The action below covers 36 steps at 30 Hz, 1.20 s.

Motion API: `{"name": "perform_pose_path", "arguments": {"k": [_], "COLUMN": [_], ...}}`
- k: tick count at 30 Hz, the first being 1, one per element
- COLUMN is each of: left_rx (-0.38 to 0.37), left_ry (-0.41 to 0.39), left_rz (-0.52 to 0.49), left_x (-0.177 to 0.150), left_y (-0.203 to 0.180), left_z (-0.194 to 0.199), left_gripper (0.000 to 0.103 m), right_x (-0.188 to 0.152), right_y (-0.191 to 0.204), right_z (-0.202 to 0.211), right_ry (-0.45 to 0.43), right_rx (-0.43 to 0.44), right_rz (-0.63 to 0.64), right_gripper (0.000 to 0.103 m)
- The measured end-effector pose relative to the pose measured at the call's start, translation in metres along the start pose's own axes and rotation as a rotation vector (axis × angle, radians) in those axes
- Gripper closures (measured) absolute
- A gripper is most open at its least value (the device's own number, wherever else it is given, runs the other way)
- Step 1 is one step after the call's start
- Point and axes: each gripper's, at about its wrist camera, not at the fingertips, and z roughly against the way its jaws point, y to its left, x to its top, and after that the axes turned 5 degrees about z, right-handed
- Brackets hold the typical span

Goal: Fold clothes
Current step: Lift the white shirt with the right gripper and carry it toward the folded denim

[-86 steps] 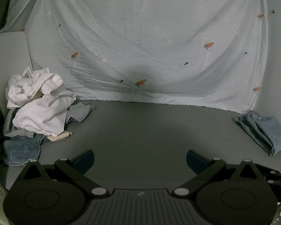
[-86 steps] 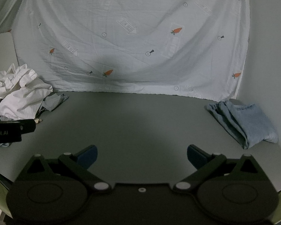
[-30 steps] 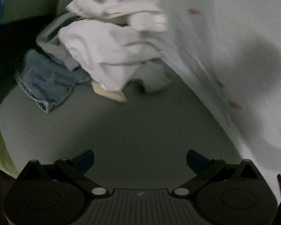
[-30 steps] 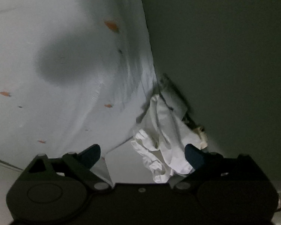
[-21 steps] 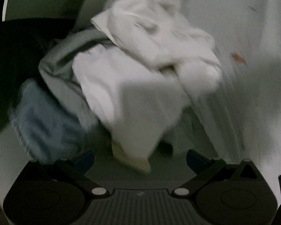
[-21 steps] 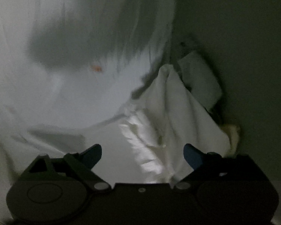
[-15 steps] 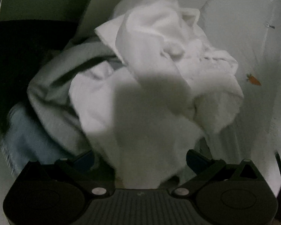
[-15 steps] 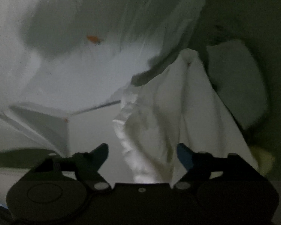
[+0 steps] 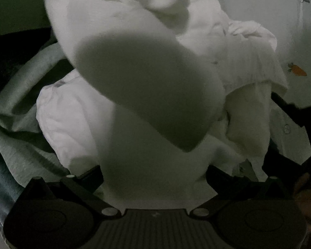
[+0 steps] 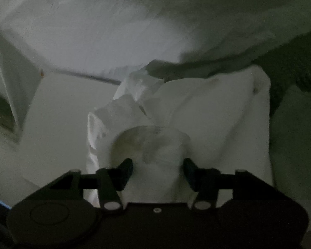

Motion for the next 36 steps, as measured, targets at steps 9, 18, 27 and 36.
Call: {"name": "perform_pose_path", "arguments": {"k": [9,18,27,36], "left_rx": [-0.014,-0.025,-0.151,-0.132], "left_ry": [0.007,-0.116,-0.062,0.166], "left_rz": [0.087,0.024,-0.049,-0.145], "left_x": [-0.010,-0.048,-0.154,-0.241], "left_y": [0.000,-0.023,-0.044,-0.074], "left_z": [0.034,0.120,0.165,0.131], "left_gripper": [0.000,0.000,0.000,0.000], "right_x": [0.002,0.010,-0.031,-0.169], "right_y": [0.033,0.087,-0.001,-0.156], "right_z": [0.042,0.271,0.611,0.720], "right_ry": [-0.156,-0.582,-1.027,-0.609], "right_rx": [0.085,0.128,-0.352,-1.037], "right_rz": [0.114,0.236,0.206,-0.096], "right_gripper": [0.092,0.094,0.076,0.051]}}
